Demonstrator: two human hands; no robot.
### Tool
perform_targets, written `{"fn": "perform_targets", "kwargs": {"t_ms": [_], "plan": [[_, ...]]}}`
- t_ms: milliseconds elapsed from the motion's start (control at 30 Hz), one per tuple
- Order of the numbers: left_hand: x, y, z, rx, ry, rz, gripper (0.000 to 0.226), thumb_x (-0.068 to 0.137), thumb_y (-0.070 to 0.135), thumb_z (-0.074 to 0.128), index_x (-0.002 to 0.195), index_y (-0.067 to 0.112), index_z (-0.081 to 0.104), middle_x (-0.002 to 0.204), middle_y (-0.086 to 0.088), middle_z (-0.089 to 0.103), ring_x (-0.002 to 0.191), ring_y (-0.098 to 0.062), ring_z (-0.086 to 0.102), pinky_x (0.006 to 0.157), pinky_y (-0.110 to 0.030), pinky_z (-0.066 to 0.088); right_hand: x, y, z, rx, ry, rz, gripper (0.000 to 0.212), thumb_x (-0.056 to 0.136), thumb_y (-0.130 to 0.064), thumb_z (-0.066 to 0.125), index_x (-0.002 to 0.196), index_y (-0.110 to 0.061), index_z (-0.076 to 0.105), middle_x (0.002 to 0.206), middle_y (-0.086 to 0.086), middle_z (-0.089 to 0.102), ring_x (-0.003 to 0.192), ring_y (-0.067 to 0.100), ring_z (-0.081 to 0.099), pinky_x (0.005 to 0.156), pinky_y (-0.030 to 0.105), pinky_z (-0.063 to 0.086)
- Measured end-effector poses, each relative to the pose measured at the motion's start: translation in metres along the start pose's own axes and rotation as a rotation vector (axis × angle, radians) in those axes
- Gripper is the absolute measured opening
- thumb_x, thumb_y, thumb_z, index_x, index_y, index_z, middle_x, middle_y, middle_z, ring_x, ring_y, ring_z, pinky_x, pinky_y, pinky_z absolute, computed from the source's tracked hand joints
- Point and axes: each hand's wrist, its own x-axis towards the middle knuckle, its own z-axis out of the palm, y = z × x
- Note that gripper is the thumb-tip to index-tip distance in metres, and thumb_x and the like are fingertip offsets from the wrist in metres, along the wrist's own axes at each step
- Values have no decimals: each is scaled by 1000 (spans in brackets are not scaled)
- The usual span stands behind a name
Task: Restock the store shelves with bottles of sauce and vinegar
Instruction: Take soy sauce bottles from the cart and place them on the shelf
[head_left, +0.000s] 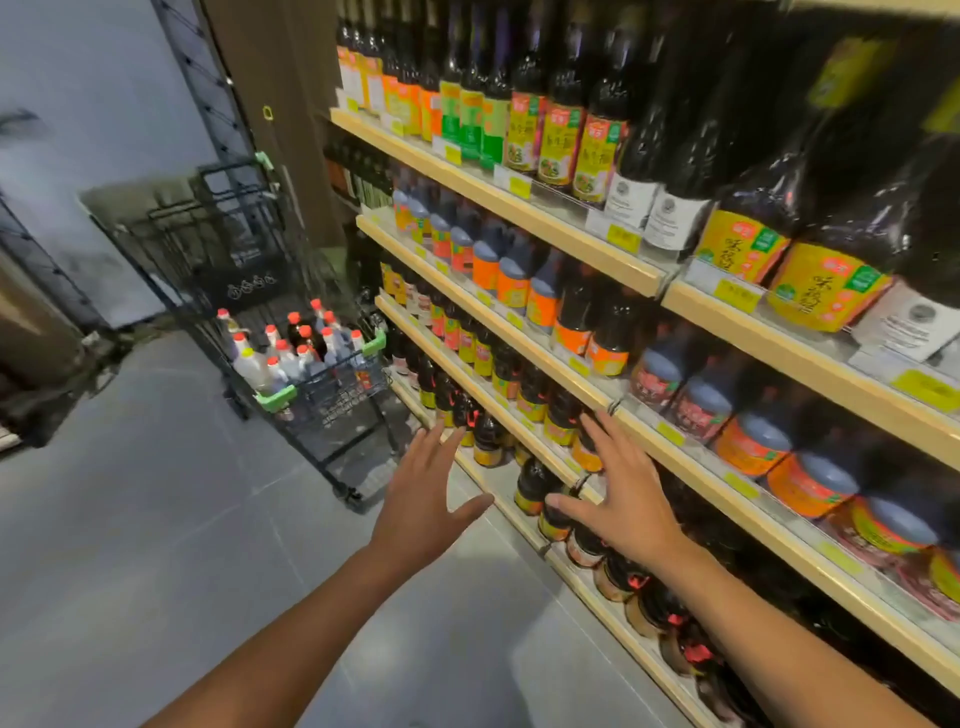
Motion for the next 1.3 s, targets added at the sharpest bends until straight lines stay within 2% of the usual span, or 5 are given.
{"fn": "perform_targets", "kwargs": {"t_ms": [467,633,900,1067,1300], "plan": [[28,-184,-111,42,122,-248,93,89,76,58,163,36,18,173,9,3,160,-15,-1,126,-46,21,168,-140,133,43,-116,-168,105,74,-94,47,160,-42,15,164,-22,10,154,10,11,124,48,22],[60,-234,-139,66,166,-311,91,91,70,59,164,33,18,173,7,6,160,-17,0,128,-47,20,242,-173,176,69,-169,-249,97,73,-96,45,153,-59,3,168,-20,9,155,9,11,123,49,25],[144,-308,-187,98,197,-397,92,91,69,60,163,35,14,173,9,2,160,-18,1,129,-47,18,373,-212,233,157,-263,-302,104,74,-94,47,158,-49,7,158,-41,-6,151,-3,4,124,42,21],[178,-344,-208,94,201,-438,94,90,66,64,163,37,12,173,9,4,160,-20,3,128,-46,18,432,-238,269,200,-329,-286,106,73,-92,49,159,-37,21,167,-15,14,155,14,15,123,52,28],[223,-426,-243,100,168,-408,97,88,67,65,163,36,12,173,12,2,160,-19,1,128,-45,17,498,-284,323,237,-367,-285,101,80,-71,67,161,-31,22,161,-23,15,153,7,14,124,43,24]]}}
